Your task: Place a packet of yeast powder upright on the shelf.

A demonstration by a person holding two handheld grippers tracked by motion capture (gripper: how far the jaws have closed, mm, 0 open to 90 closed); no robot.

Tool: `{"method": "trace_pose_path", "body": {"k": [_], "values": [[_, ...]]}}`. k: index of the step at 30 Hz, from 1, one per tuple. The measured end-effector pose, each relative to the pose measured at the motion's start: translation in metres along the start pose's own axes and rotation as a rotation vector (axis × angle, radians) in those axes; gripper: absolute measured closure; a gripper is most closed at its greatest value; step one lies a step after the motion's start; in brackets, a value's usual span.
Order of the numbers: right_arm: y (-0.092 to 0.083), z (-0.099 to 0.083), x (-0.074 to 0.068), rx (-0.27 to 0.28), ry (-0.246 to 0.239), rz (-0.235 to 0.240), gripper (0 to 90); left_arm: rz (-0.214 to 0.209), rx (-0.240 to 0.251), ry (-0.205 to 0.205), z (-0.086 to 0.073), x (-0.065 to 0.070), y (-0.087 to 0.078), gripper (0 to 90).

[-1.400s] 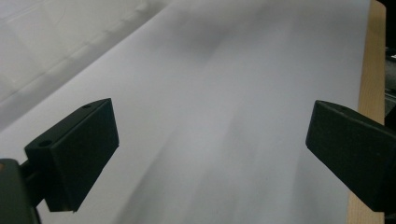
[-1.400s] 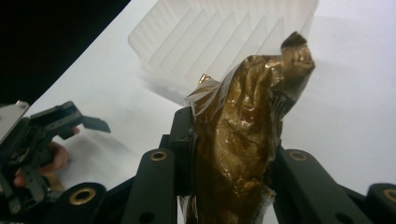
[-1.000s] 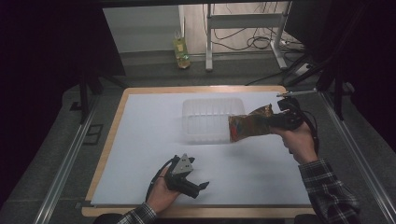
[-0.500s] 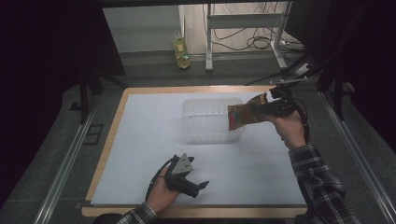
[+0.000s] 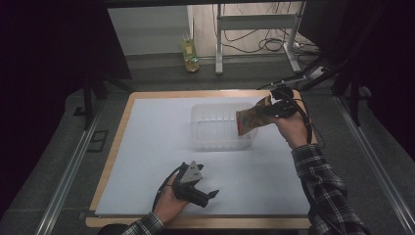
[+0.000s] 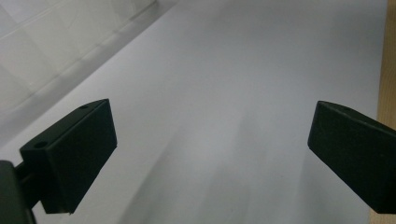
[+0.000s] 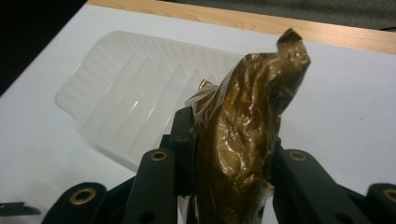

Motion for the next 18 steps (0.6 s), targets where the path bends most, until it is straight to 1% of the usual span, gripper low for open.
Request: {"method": "trace_pose_path", "body": {"k": [6,18], "values": [[0.012,0.004,-0.002,-0.006,-0.008,-0.015,68.4,-0.001,0.001,0.000,0.000,0.000,0.000,1.2],[0.033,0.014,-0.002,0.012,0.025,-0.005,68.0,-0.005,-0.005,0.005,0.000,0.001,0.001,1.3]]}}
Point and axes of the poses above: each handheld gripper's, and its own axes: y roughly forward along the jaws, z roughly out of its top, x roughly to its right, the point moved 4 cm from there along y, roughly forward along the jaws, and after that the axes turned 11 degrees about y, right-handed, at the moved point
